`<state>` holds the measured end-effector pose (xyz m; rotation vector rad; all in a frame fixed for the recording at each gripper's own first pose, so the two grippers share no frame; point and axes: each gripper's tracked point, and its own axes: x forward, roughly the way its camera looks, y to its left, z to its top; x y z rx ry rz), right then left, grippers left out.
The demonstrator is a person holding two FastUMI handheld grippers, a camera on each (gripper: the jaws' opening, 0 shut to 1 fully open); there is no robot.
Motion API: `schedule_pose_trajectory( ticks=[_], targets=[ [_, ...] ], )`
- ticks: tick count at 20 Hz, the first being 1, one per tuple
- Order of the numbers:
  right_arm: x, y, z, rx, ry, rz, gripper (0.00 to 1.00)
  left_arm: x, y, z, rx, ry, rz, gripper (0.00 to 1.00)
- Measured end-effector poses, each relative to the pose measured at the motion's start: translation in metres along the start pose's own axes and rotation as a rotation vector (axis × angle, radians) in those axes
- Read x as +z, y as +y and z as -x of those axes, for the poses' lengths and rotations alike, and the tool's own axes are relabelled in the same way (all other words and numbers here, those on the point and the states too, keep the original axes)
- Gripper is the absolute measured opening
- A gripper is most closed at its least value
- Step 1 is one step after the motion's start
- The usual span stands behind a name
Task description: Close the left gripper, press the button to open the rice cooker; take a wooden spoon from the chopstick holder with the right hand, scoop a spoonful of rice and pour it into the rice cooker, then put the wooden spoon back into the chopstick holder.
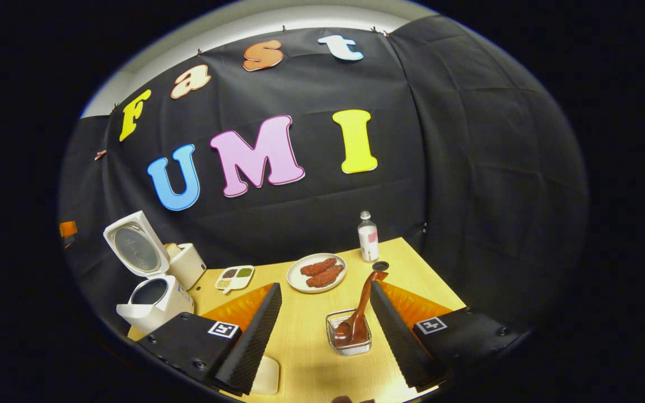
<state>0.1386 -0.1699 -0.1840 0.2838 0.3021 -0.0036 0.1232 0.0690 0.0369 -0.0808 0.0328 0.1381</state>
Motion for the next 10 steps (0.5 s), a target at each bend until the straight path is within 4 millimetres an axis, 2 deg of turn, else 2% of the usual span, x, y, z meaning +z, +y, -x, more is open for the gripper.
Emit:
schedule_pose_trajectory(
  ticks=[4, 10],
  targets=[
    [0.021, 0.023, 0.018, 0.02, -0.046, 0.03, 0.98, 0.03, 0.013, -0.046, -0.008, -0.048, 0.006, 0.95],
    [0.027, 0.027, 0.03, -0.022, -0.059, 0.112, 0.98, 0.068, 0.027, -0.119, 0.02, -0.113, -0.085, 0.95]
  ],
)
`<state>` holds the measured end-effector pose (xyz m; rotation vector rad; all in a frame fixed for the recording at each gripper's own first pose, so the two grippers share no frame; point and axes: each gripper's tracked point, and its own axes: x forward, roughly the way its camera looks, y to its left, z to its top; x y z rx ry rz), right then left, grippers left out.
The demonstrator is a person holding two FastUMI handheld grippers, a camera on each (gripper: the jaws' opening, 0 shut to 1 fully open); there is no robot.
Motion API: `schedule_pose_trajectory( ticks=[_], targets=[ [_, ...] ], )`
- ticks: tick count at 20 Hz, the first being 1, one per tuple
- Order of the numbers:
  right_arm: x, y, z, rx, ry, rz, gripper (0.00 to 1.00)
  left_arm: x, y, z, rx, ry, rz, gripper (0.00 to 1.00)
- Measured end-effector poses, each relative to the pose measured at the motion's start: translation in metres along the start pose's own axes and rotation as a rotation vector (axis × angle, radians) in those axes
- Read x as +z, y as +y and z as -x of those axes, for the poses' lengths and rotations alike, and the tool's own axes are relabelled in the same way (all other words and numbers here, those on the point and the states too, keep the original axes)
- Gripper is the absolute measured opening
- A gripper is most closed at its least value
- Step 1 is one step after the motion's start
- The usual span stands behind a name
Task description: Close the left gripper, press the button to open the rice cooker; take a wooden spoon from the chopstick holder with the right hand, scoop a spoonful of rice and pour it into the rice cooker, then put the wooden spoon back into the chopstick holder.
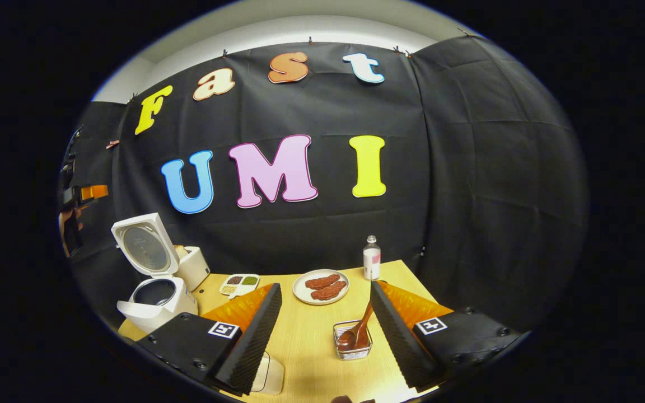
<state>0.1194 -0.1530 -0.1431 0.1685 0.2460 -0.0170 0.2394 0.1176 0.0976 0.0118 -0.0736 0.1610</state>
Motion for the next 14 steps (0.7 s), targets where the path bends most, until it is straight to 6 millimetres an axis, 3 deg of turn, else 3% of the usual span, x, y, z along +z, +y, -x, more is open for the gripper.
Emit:
schedule_pose_trajectory(
  ticks=[3, 8, 14],
  targets=[
    [0.002, -0.001, 0.006, -0.038, -0.009, 0.048, 0.98, -0.004, 0.002, -0.042, -0.002, -0.008, -0.035, 0.95],
    [0.005, -0.003, 0.018, -0.115, -0.021, 0.071, 0.98, -0.049, 0.01, -0.102, 0.003, 0.074, 0.011, 0.95],
    [-0.01, 0.0, 0.033, -0.175, 0.011, 0.122, 0.98, -0.101, 0.028, -0.144, 0.046, 0.174, 0.016, 0.94]
  ],
)
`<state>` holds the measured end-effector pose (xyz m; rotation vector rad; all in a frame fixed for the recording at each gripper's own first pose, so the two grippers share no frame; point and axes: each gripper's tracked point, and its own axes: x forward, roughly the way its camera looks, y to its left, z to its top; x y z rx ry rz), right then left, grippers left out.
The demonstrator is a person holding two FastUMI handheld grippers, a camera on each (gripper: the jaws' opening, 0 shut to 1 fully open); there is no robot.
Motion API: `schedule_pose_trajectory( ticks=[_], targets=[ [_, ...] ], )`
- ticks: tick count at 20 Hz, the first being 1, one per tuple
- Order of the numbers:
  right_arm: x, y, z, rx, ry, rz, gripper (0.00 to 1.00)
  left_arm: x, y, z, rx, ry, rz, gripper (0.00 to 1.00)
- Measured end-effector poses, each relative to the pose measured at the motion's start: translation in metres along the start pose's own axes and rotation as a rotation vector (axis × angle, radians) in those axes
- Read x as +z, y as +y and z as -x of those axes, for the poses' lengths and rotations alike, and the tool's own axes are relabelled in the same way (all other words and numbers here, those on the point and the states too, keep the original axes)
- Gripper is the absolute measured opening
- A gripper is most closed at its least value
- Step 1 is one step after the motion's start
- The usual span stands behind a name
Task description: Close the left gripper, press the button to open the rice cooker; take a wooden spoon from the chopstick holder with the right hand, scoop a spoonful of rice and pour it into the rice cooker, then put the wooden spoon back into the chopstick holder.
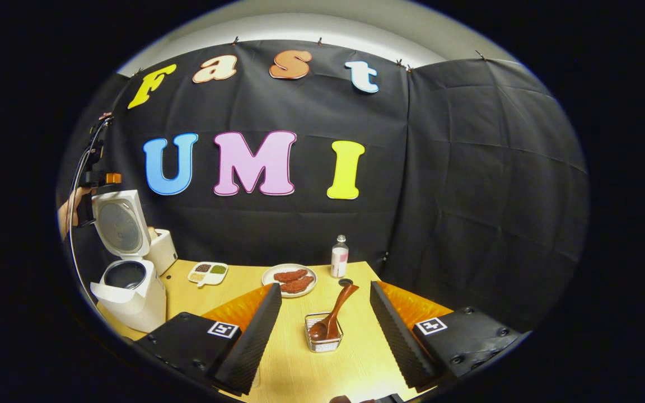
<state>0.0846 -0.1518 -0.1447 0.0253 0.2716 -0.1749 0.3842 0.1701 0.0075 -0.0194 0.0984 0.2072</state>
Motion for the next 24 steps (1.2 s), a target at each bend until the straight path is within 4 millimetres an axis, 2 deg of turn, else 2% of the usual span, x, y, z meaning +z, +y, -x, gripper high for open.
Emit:
schedule_pose_trajectory(
  ticks=[2, 5, 9, 15, 20, 24],
  targets=[
    [-0.002, 0.005, 0.001, 0.0, 0.008, 0.009, 0.99, -0.019, 0.002, -0.005, 0.007, 0.056, 0.001, 0.95],
    [0.0, 0.014, -0.001, 0.015, 0.008, 0.007, 0.99, -0.022, 0.001, -0.001, 0.011, 0.054, -0.02, 0.98],
    [0.005, 0.022, -0.005, 0.046, -0.002, -0.003, 0.98, -0.025, -0.002, 0.02, 0.013, 0.048, -0.026, 0.99],
    [0.011, 0.017, -0.006, 0.101, -0.02, -0.006, 0.98, -0.052, -0.01, 0.079, 0.037, 0.066, -0.019, 0.99],
    [0.01, 0.007, -0.002, 0.158, -0.016, -0.017, 0.98, -0.101, -0.016, 0.131, 0.078, 0.14, -0.008, 0.99],
    [0.014, -0.006, 0.006, 0.181, -0.029, 0.013, 0.98, -0.145, -0.021, 0.159, 0.1, 0.221, -0.001, 0.99]
  ],
)
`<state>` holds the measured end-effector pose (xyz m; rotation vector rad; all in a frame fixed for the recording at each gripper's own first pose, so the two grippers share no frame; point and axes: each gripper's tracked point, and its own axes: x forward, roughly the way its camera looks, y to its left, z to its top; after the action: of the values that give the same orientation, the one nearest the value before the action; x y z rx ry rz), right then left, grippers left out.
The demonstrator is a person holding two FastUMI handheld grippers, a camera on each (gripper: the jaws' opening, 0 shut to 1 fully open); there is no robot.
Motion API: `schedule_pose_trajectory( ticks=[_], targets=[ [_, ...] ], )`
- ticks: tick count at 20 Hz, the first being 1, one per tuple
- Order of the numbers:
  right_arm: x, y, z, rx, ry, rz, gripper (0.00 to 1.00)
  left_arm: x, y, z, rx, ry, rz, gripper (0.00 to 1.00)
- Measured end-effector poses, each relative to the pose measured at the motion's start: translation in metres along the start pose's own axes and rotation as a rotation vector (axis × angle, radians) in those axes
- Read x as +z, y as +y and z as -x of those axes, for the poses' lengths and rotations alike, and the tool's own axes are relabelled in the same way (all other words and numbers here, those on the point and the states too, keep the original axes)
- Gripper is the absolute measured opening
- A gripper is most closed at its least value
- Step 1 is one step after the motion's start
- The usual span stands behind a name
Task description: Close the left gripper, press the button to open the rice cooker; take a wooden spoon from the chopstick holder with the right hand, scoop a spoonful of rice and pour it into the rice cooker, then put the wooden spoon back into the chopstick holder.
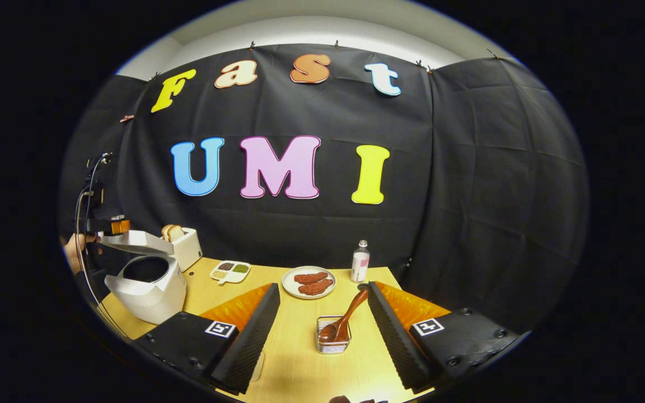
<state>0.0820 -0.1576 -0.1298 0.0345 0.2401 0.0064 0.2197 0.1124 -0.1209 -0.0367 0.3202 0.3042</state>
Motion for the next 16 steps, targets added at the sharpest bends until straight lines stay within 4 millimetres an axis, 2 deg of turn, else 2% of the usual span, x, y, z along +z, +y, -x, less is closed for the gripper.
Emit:
schedule_pose_trajectory(
  ticks=[4, 10, 16],
  targets=[
    [-0.005, -0.007, 0.013, 0.007, 0.006, -0.009, 0.98, -0.033, -0.001, 0.008, 0.009, 0.031, 0.009, 0.99],
    [-0.022, -0.013, 0.028, 0.013, 0.033, -0.016, 0.98, -0.068, -0.003, 0.014, 0.014, 0.082, 0.005, 0.99],
    [-0.03, -0.01, 0.034, 0.027, 0.048, -0.018, 0.98, -0.097, -0.006, 0.017, 0.018, 0.128, 0.0, 1.0]
  ],
)
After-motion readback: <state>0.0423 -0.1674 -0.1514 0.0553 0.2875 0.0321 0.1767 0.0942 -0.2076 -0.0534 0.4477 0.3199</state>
